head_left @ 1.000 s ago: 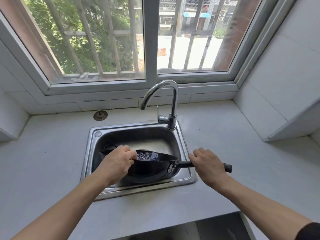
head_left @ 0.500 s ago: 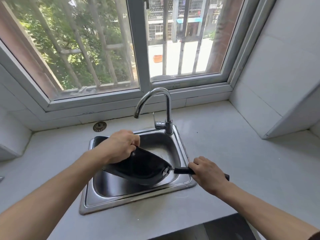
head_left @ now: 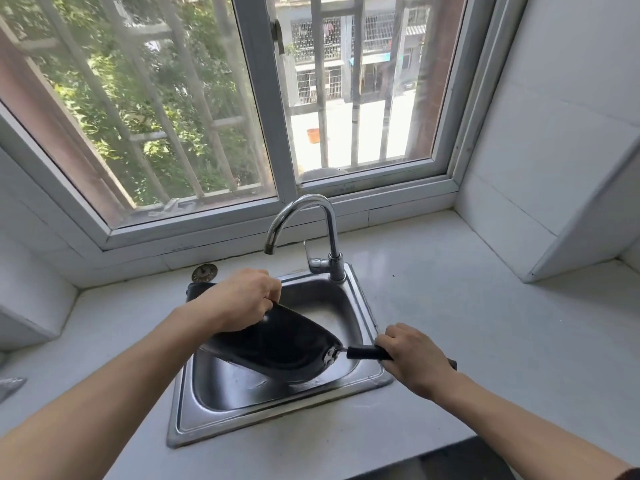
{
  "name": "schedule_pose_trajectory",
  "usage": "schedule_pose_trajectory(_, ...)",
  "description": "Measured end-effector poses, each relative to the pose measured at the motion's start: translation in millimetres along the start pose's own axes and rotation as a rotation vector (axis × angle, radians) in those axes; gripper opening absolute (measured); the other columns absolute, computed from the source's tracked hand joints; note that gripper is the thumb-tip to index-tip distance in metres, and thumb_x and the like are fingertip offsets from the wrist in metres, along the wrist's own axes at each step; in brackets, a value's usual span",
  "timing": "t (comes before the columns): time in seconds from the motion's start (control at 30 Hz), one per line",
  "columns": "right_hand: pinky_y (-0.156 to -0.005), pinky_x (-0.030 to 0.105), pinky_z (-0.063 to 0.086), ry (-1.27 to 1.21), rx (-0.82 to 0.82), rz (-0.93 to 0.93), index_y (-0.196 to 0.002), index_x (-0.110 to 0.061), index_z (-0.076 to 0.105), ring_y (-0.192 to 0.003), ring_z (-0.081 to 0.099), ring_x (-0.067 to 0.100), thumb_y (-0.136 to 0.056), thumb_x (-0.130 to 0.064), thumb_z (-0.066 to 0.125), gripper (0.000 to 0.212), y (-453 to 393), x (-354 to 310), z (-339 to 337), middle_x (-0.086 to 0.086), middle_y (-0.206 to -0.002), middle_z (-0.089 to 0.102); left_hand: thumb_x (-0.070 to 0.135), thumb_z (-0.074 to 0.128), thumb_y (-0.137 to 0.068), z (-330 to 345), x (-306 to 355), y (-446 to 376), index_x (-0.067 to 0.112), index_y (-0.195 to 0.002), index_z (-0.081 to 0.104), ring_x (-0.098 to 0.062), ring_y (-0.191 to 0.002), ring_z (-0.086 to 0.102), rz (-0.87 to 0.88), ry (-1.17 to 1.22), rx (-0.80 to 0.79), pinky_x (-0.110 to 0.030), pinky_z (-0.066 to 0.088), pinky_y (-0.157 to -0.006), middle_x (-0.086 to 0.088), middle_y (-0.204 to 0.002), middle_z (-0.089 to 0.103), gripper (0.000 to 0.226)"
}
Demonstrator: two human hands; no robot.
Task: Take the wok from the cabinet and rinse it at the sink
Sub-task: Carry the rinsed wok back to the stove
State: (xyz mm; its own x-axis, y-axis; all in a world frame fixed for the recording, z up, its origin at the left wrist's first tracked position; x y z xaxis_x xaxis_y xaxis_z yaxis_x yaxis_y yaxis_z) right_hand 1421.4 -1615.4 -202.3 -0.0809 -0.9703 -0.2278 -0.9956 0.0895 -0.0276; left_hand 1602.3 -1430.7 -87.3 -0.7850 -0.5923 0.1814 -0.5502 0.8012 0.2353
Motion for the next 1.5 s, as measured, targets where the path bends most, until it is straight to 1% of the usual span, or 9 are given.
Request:
schedule_pose_trajectory(0.17,-0.074,0.027,0.040,-0.050,0.003,0.011,-0.097,-0.020,0.060,-0.089,0.050,0.019,-0.088,-0.027,0.058,0.012,2.6,0.0,0.8,-0.003,-0.093,0.058,0.018,0.056,-0.088,-11.1,8.9,-1.3,0.029,-0.081,0.059,-0.016,-0.090,0.049,-0.010,-0.036,-0.018,-0.040,0.046,-0.083,0.013,-0.085,0.051,0.013)
schedule_pose_trajectory(0.27,-0.075,0.026,0.039,-0.066,-0.001,0.021,-0.098,-0.020,0.060,-0.091,0.050,0.018,-0.088,-0.027,0.058,0.012,4.3,1.7,-2.2,-0.004,-0.095,0.058,0.018,0.057,-0.088,-12.7,13.9,1.5,0.028,-0.082,0.060,-0.015,-0.089,0.049,-0.006,-0.042,-0.007,-0.034,0.043,-0.078,0.011,-0.086,0.052,0.012)
schedule_pose_trajectory(0.57,-0.070,0.024,0.033,-0.065,-0.049,0.057,-0.094,-0.021,0.050,-0.091,0.047,0.018,-0.081,-0.018,0.062,0.017,3.9,9.0,-19.4,-0.006,-0.093,0.045,0.019,0.054,-0.092,-2.5,21.7,22.9,0.026,-0.084,0.056,-0.012,-0.089,0.046,0.005,-0.018,0.057,-0.027,0.033,-0.076,0.010,-0.091,0.050,0.011)
schedule_pose_trajectory(0.67,-0.069,0.026,0.036,-0.092,-0.063,0.078,-0.091,-0.023,0.048,-0.089,0.048,0.019,-0.079,-0.016,0.061,0.019,6.5,11.9,-20.4,-0.006,-0.092,0.045,0.021,0.054,-0.093,-1.7,25.4,30.6,0.028,-0.083,0.055,-0.011,-0.089,0.045,0.002,-0.006,0.089,-0.027,0.037,-0.080,0.012,-0.090,0.048,0.012)
schedule_pose_trajectory(0.83,-0.067,0.032,0.043,-0.219,-0.224,0.101,-0.081,-0.023,0.045,-0.082,0.050,0.021,-0.074,-0.011,0.060,0.021,6.9,14.0,-20.9,-0.004,-0.091,0.051,0.020,0.054,-0.093,-3.2,30.8,40.0,0.029,-0.080,0.052,-0.011,-0.090,0.043,-0.011,-0.005,0.087,-0.027,0.033,-0.079,0.012,-0.089,0.048,0.016)
schedule_pose_trajectory(0.97,-0.072,0.034,0.045,-0.278,-0.323,0.056,-0.088,-0.018,0.049,-0.084,0.051,0.022,-0.076,-0.012,0.065,0.021,14.3,5.4,-25.9,0.000,-0.094,0.055,0.018,0.056,-0.091,-4.4,35.1,50.3,0.028,-0.079,0.053,-0.011,-0.088,0.044,0.015,-0.009,0.081,-0.026,0.034,-0.078,0.013,-0.088,0.050,0.017)
schedule_pose_trajectory(1.17,-0.074,0.035,0.050,-0.304,-0.413,0.002,-0.102,-0.024,0.048,-0.085,0.056,0.019,-0.084,-0.020,0.064,0.024,41.0,-5.8,-28.2,-0.002,-0.100,0.057,0.017,0.058,-0.090,0.2,36.1,67.8,0.031,-0.076,0.050,-0.011,-0.086,0.047,0.088,0.017,0.100,-0.028,0.040,-0.081,0.011,-0.089,0.052,0.022)
schedule_pose_trajectory(1.3,-0.070,0.043,0.055,-0.372,-0.332,0.089,-0.095,-0.024,0.049,-0.077,0.058,0.021,-0.079,-0.010,0.058,0.024,59.6,-19.9,-32.2,-0.001,-0.089,0.059,0.018,0.058,-0.092,7.3,28.7,83.3,0.025,-0.085,0.058,-0.012,-0.092,0.047,0.133,0.030,0.121,-0.030,0.041,-0.085,0.009,-0.093,0.054,0.010)
schedule_pose_trajectory(1.5,-0.072,0.034,0.047,-0.310,-0.182,0.187,-0.093,-0.026,0.047,-0.078,0.051,0.017,-0.077,-0.004,0.055,0.028,101.1,-50.9,-34.5,-0.006,-0.087,0.052,0.018,0.061,-0.091,20.1,33.8,118.2,0.024,-0.088,0.060,-0.016,-0.089,0.047,0.305,0.055,0.251,-0.034,0.043,-0.084,0.006,-0.091,0.052,0.007)
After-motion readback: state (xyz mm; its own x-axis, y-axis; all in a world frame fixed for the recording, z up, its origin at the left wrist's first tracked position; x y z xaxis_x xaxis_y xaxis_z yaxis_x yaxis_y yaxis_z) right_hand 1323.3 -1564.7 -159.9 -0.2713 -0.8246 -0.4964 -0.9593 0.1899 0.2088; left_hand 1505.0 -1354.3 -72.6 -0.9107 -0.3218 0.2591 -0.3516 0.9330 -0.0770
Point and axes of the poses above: each hand's wrist, its own y-axis away from the middle knuckle, its own z-axis out of the palm, x = y × z, the point moved 7 cm from there along -y, towards the middle knuckle
